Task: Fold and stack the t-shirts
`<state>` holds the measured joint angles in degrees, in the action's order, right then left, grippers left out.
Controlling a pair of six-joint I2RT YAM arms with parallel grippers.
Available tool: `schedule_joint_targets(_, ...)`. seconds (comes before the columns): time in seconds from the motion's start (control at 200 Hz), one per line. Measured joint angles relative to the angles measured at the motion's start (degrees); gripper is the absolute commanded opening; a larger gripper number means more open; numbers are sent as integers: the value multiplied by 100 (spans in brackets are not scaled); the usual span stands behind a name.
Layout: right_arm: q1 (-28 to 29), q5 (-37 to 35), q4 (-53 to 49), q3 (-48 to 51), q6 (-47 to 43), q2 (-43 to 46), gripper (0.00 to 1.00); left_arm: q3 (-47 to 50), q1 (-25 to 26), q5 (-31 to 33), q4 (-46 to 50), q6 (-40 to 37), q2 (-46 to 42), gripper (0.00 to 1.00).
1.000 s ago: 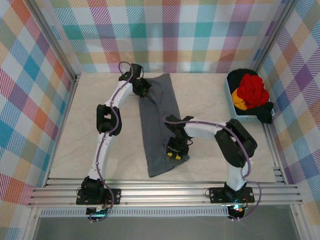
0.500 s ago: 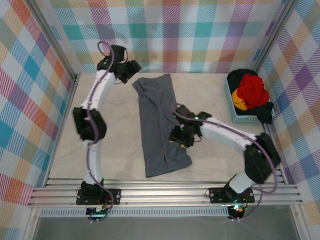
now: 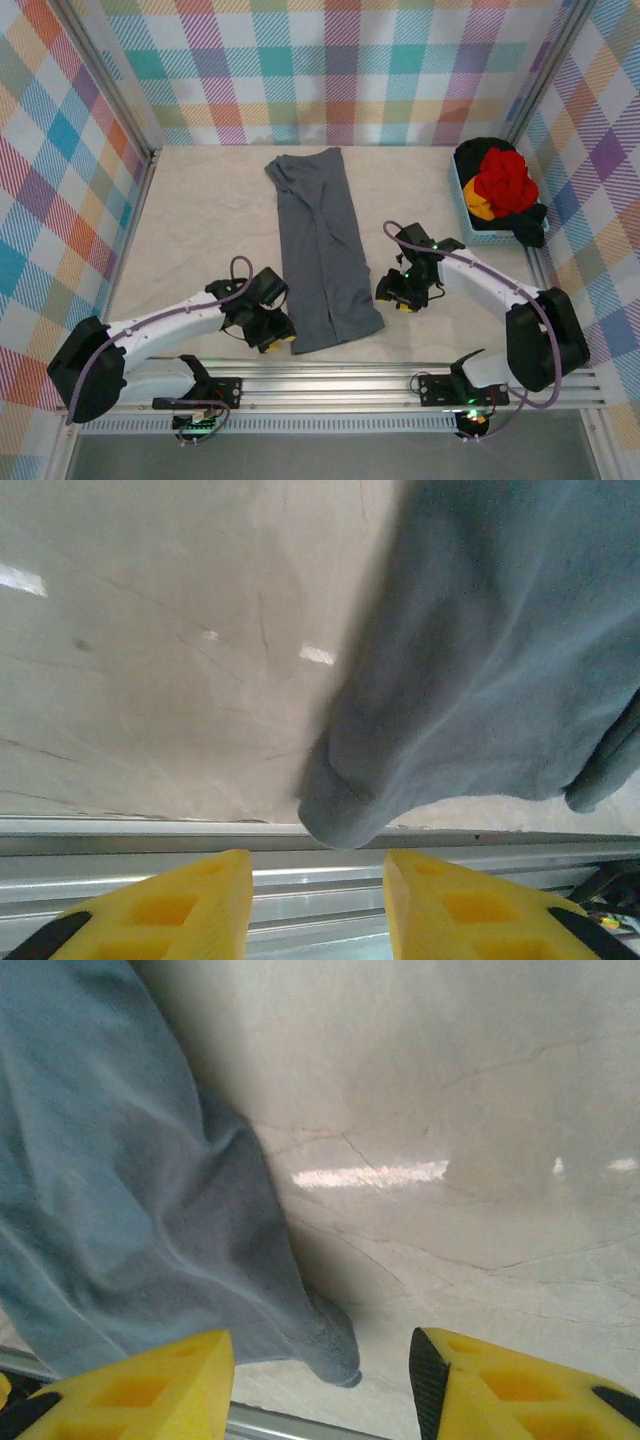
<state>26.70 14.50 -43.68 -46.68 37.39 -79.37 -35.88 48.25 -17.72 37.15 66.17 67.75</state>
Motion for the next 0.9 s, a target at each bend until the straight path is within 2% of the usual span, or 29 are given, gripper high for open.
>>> schedule_joint_targets(0.205,262,278,219,234,-44,-105,51,107,275,44,-675,372,365,47)
schedule_joint_targets(0.415,417,295,350,380,-61,-286,49,-20,498,50,-1244,439,1196,35)
schedule_joint_targets(0.555,496,293,483,385,-63,-501,45,-79,503,46,-1370,437,1276,26)
schedule_joint_targets(0.63,616,297,586,382,-50,-640,40,-133,505,70,-1368,393,1360,16)
schedule_joint_targets(0.735,807,273,675,382,52,-785,28,-227,514,153,-1331,326,1423,0)
schedule_joint_targets(0.825,953,190,697,382,192,-791,14,-234,520,278,-1261,302,1349,0)
schedule_joint_targets(0.9,1121,66,693,385,385,-741,8,-225,522,393,-1054,304,1165,0)
